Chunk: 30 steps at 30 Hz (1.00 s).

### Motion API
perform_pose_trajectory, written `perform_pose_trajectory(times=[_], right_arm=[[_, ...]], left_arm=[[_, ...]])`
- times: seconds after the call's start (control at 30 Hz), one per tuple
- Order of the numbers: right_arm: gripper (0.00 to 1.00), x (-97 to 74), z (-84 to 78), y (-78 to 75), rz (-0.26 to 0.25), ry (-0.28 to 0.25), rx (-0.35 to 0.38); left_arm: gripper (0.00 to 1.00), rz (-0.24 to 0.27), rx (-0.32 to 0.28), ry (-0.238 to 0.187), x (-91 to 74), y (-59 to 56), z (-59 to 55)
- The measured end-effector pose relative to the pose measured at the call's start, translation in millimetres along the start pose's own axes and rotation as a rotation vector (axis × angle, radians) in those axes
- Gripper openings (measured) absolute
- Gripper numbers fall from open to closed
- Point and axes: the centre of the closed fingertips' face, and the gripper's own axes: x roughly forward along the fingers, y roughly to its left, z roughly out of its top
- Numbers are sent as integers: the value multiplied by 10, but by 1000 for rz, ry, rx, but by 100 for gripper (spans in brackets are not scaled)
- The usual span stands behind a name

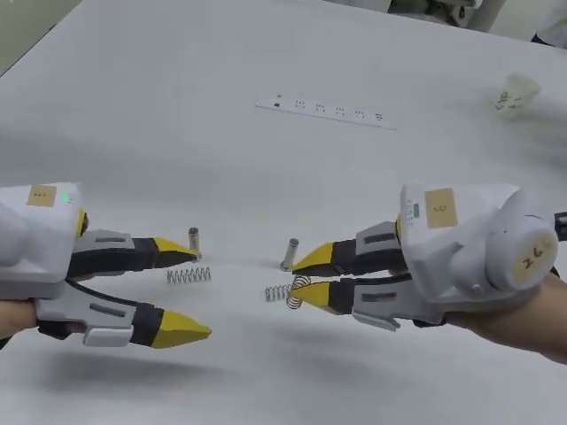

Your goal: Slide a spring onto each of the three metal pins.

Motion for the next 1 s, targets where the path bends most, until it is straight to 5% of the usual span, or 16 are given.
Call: perform_pose_trajectory(times=[0.2, 0.8, 1.0], right_arm=[[7, -6, -6, 0, -2, 3, 1], [7, -59, -98, -74, -28, 17, 16], [7, -79, -165, -101, -41, 35, 21]], left_arm=[[66, 85, -26, -21, -156, 161, -43], [98, 156, -59, -48, -224, 260, -72], [98, 173, -69, -49, -248, 283, -89]])
